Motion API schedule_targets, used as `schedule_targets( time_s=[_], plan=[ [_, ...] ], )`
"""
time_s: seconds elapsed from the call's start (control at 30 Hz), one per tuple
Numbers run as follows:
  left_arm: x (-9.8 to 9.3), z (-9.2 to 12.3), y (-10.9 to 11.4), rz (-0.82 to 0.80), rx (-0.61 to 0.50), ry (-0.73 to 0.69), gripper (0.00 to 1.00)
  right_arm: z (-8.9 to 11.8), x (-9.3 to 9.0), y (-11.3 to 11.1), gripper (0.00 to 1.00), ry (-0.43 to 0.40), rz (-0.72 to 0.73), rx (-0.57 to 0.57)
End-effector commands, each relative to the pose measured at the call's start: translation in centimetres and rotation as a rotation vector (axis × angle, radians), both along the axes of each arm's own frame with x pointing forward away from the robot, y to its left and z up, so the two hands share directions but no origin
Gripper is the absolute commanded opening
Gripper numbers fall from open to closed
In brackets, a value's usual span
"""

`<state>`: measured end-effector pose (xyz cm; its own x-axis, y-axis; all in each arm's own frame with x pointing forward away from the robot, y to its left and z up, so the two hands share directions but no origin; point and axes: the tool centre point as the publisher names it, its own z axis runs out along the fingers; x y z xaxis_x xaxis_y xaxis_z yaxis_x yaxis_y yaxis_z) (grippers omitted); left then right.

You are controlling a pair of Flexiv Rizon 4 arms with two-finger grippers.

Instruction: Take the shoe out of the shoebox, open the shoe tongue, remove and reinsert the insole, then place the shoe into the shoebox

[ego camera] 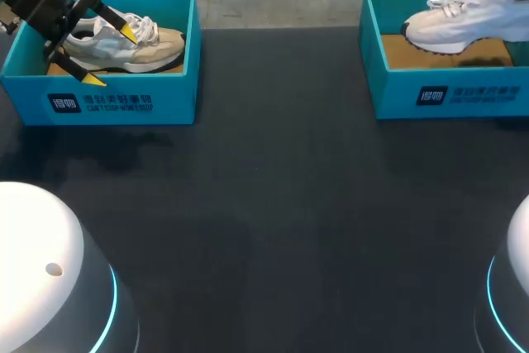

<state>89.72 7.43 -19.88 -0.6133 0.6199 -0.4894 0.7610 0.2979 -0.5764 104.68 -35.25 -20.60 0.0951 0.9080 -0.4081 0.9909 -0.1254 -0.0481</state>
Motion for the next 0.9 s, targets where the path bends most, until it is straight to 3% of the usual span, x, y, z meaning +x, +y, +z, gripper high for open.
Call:
schedule_targets(
  time_s=[0.03, 0.9],
  plan=[
    [0.0, 0.0, 0.0, -0.002, 0.003, 0.000, 1.00, -0.9, -0.3, -0.3, 0.00, -0.004, -0.006, 0.001],
    [0.0, 0.0, 0.0, -0.002, 0.003, 0.000, 1.00, -5.5, 1.9, -0.7, 0.00, -0.038, -0.117, 0.011]
  ],
)
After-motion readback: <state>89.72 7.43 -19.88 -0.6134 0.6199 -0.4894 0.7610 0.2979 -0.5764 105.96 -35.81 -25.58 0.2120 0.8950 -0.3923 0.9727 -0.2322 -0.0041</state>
